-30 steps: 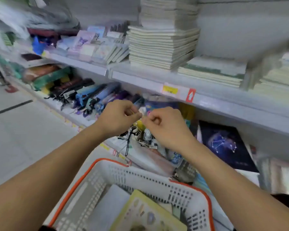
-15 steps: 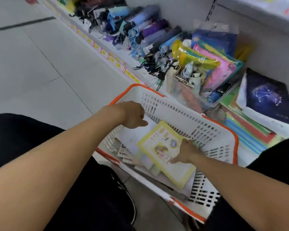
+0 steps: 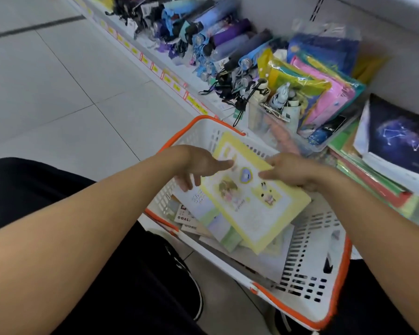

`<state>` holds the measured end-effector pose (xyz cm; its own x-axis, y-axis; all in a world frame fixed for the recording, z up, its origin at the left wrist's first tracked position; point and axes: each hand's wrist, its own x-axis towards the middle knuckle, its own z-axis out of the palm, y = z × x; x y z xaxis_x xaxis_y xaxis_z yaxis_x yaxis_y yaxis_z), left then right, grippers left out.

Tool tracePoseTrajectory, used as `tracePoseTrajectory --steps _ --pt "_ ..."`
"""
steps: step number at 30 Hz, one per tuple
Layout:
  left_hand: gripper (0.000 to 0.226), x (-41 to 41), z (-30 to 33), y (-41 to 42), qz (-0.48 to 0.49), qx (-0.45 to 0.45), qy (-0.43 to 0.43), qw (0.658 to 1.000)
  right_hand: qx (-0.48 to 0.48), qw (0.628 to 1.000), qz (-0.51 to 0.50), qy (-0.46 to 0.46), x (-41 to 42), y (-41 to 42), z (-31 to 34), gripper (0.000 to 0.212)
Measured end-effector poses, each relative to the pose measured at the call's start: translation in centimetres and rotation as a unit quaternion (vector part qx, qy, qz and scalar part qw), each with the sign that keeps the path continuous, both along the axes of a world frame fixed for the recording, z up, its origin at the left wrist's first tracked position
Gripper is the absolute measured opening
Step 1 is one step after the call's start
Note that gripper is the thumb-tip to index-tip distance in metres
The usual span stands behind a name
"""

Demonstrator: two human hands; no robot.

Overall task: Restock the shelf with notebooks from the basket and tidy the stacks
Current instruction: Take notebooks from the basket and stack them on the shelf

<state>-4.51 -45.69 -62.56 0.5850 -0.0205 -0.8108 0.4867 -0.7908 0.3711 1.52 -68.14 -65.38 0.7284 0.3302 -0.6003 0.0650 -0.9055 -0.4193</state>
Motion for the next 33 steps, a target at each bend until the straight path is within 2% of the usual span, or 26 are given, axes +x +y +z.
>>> tracePoseTrajectory --steps 2,4,6,9,10,11,13,15,17,19,20,22,23,24,27,28,31,33 --pt "0.104 -0.1 0.5 -1.2 0.097 -0.09 0.016 0.991 0.119 0.99 -0.031 -0.065 -0.6 1.6 3.6 0.025" --pt "0.108 -0.4 0.6 -2.1 0.178 -0.178 0.02 0.968 0.226 0.968 -0.052 -0.092 -1.7 3.1 5.7 0.026" --pt "0.089 -0.5 0.3 -2.3 0.265 -0.265 -0.013 0.927 0.324 0.936 -0.092 -0.104 -2.4 4.0 6.2 0.026" --pt "0.037 -0.3 -0.5 -0.8 0.414 -0.348 -0.12 0.833 0.426 0.885 -0.174 -0.076 -2.1 3.9 5.7 0.028" --pt "0.033 -0.3 -0.7 0.1 0.437 -0.358 -0.136 0.814 0.429 0.881 -0.188 -0.063 -1.8 3.6 5.1 0.031" --pt "0.034 -0.3 -0.9 0.8 0.437 -0.364 -0.134 0.811 0.429 0.881 -0.196 -0.044 -1.4 3.1 4.0 0.033" --pt "0.031 -0.7 -1.1 1.9 0.4 -0.363 -0.126 0.832 0.425 0.879 -0.216 0.008 -0.9 2.5 1.5 0.03" --pt "0.028 -1.2 -1.5 2.4 0.389 -0.338 -0.162 0.841 0.4 0.881 -0.235 0.089 -1.2 2.2 -1.5 0.028" --pt "0.022 -1.6 -1.8 2.5 0.371 -0.244 -0.266 0.856 0.311 0.911 -0.229 0.143 -2.0 2.1 -4.9 0.027" --pt "0.015 -1.9 -1.8 2.7 0.285 -0.093 -0.371 0.879 0.174 0.965 -0.177 0.082 -2.7 1.4 -9.1 0.032" --pt "0.017 -2.0 -1.5 2.7 0.258 -0.036 -0.405 0.876 0.126 0.977 -0.16 0.057 -3.1 0.9 -11.2 0.048" --pt "0.021 -2.0 -0.9 2.9 0.269 -0.012 -0.432 0.861 0.031 0.989 -0.135 0.04 -4.3 0.2 -14.5 0.105" --pt "0.021 -1.9 -0.7 3.1 0.275 -0.009 -0.442 0.854 -0.032 0.994 -0.105 0.014 -5.0 0.1 -15.4 0.117" --pt "0.021 -1.9 -0.5 3.2 0.271 0.002 -0.452 0.85 -0.085 0.993 -0.083 -0.022 -5.5 0.0 -16.2 0.12" --pt "0.023 -1.3 -0.4 3.4 0.214 0.055 -0.473 0.853 -0.149 0.983 -0.097 -0.046 -5.5 0.6 -16.7 0.117" --pt "0.024 -1.2 -0.5 3.5 0.203 0.063 -0.473 0.855 -0.142 0.983 -0.107 -0.035 -5.1 0.7 -16.7 0.112" --pt "0.026 -0.3 -1.0 3.9 0.217 0.041 -0.435 0.873 -0.074 0.988 -0.138 0.006 -3.6 0.3 -16.6 0.076" --pt "0.025 0.0 -1.3 4.2 0.233 0.036 -0.416 0.878 -0.024 0.985 -0.166 0.041 -3.1 -0.2 -16.3 0.065"
